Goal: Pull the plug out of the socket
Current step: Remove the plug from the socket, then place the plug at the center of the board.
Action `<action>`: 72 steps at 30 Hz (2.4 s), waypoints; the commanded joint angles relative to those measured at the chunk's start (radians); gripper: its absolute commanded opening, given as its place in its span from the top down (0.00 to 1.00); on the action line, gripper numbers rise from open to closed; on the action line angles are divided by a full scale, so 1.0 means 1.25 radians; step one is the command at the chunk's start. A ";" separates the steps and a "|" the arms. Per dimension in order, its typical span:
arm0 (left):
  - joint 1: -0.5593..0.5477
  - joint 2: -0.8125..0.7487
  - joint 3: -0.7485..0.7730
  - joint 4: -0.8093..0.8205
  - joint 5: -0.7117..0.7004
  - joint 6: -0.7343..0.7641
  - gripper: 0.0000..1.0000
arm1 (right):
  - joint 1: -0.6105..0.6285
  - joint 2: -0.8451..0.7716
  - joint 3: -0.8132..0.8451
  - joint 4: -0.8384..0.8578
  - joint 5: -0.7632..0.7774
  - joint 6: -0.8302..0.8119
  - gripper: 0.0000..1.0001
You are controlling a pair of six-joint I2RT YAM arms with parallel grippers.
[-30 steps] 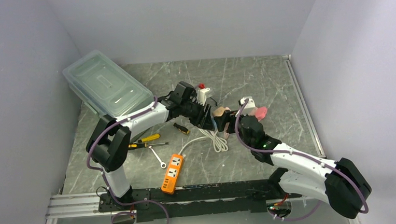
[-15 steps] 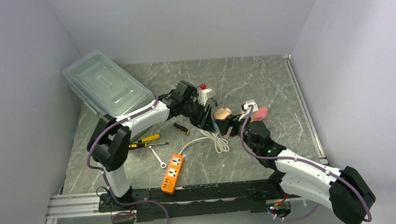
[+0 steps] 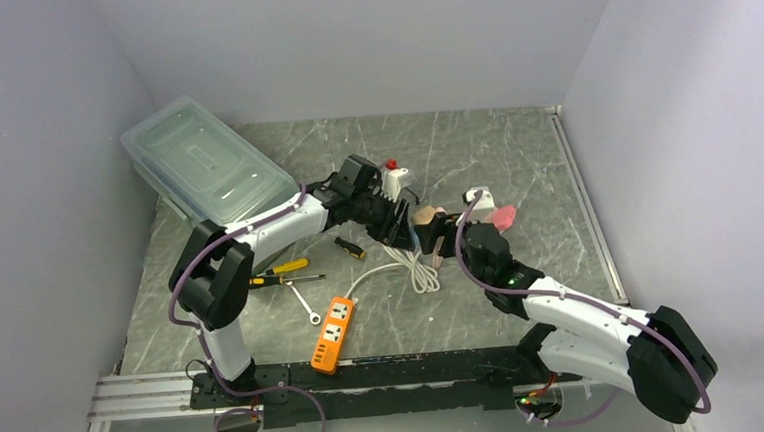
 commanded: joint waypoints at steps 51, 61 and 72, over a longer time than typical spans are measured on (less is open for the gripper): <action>-0.002 -0.008 0.012 -0.042 -0.051 0.050 1.00 | -0.052 -0.045 0.001 0.057 0.076 0.004 1.00; 0.114 -0.005 0.067 -0.045 -0.284 0.003 1.00 | -0.052 -0.074 -0.039 0.138 0.025 -0.045 1.00; 0.154 0.117 0.194 -0.114 -0.482 0.057 1.00 | -0.052 -0.085 -0.047 0.149 0.008 -0.048 1.00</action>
